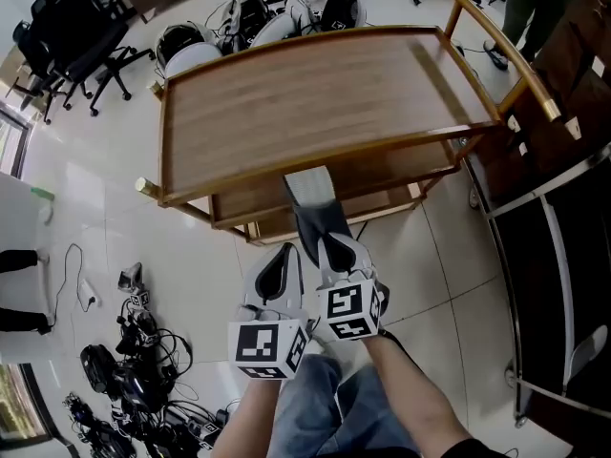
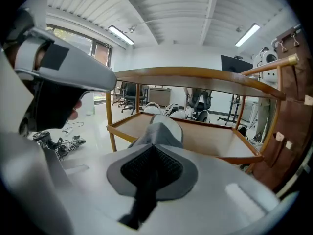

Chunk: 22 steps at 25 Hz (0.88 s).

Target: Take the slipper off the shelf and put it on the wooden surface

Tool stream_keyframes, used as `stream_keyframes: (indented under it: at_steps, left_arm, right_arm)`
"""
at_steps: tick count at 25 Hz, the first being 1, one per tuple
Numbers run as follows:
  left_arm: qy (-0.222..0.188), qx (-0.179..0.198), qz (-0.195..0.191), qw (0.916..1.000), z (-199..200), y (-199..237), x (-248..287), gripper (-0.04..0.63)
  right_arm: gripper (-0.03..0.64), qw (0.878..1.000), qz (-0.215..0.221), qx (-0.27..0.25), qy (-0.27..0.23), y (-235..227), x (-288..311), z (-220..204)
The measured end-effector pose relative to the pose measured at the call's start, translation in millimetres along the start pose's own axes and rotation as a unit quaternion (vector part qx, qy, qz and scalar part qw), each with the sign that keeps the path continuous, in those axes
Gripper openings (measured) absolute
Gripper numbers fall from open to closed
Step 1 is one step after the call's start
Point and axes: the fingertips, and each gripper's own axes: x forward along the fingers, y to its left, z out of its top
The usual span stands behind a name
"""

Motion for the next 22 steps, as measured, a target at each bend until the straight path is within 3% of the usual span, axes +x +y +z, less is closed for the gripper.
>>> stream_keyframes:
  at_steps: [10, 22]
  left_arm:
    - [0.001, 0.005, 0.014, 0.9999, -12.8, 37.2, 5.8, 0.006]
    - [0.002, 0.011, 0.008, 0.9999, -4.1, 55.5, 11.1, 0.005]
  right_arm:
    - [0.014, 0.999, -0.026, -0.014, -0.017, -23.7, 62.2, 18.2]
    - [0.020, 0.998, -0.048, -0.041, -0.001, -42.8, 126.3, 44.0]
